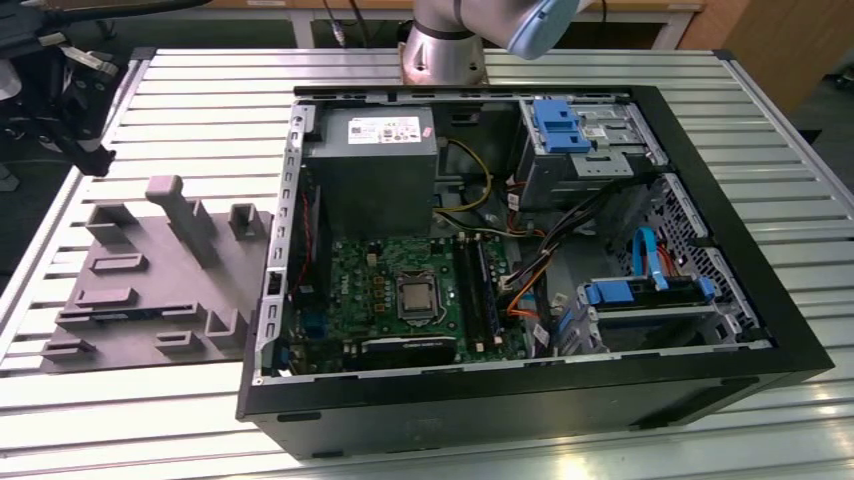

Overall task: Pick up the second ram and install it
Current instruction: 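Reach for the second ram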

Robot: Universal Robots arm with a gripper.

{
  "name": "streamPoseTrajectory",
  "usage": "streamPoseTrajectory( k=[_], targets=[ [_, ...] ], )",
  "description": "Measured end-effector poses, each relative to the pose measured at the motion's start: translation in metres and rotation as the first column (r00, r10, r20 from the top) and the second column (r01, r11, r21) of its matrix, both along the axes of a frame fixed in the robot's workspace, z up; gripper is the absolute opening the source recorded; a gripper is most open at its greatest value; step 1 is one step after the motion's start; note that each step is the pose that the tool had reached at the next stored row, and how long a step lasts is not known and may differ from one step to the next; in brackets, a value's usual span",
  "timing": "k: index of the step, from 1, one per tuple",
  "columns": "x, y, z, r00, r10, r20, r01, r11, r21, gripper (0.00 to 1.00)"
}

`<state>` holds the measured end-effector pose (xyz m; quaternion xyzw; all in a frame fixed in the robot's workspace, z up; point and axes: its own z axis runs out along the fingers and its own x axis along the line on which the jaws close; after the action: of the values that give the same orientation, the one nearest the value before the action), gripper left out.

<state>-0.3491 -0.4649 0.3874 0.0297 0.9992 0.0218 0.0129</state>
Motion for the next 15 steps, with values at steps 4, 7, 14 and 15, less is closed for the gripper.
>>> streamPoseTrajectory(
  k=[4, 7, 14, 15],
  targets=[
    [-0.0011, -0.0013, 0.0000, 1.0000, 0.000, -0.0001, 0.000, 1.0000, -0.0001, 0.11],
    [-0.0017, -0.0023, -0.0002, 1.0000, 0.000, 0.0000, 0.000, 1.0000, 0.0000, 0.11],
    [-0.0036, -0.0055, -0.0016, 1.0000, 0.001, 0.0000, -0.001, 1.0000, -0.0001, 0.11],
    [-0.0039, -0.0060, -0.0018, 1.0000, 0.001, -0.0001, -0.001, 1.0000, -0.0001, 0.11]
  ],
)
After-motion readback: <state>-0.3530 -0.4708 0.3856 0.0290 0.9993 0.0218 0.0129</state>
